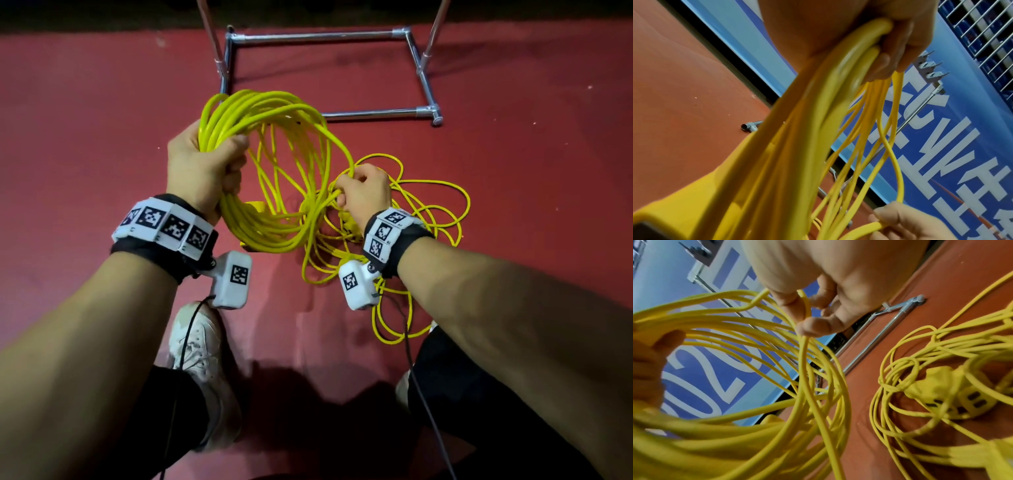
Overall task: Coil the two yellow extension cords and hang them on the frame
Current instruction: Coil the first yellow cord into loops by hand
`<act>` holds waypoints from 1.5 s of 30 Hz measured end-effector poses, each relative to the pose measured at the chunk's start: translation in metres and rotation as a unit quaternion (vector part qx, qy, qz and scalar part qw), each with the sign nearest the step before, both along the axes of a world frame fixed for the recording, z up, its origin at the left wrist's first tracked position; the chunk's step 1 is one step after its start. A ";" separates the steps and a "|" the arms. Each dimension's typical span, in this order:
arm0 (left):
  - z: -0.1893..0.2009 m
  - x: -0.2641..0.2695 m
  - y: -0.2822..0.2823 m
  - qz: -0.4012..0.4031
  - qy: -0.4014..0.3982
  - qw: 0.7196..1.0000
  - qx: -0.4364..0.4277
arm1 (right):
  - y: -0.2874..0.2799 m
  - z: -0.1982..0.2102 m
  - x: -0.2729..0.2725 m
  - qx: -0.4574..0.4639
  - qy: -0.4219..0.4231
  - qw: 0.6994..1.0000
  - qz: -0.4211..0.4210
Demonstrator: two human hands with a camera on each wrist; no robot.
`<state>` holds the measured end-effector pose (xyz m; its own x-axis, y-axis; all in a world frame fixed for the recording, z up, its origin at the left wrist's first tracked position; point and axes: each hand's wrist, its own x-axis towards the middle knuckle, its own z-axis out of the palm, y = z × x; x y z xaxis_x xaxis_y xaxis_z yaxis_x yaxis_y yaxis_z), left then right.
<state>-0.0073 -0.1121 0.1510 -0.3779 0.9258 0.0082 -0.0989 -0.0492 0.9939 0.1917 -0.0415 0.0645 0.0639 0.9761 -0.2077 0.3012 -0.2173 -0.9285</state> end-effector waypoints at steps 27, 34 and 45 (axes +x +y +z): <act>0.057 0.011 -0.009 -0.338 -0.061 0.937 0.061 | 0.034 0.035 0.013 0.071 0.160 0.971 0.161; 0.057 0.013 -0.009 -0.371 -0.055 0.925 0.056 | 0.035 0.042 0.017 0.077 0.103 0.973 0.192; 0.030 0.012 -0.006 -0.253 -0.025 0.967 0.017 | 0.033 0.021 0.031 0.044 0.103 0.989 0.102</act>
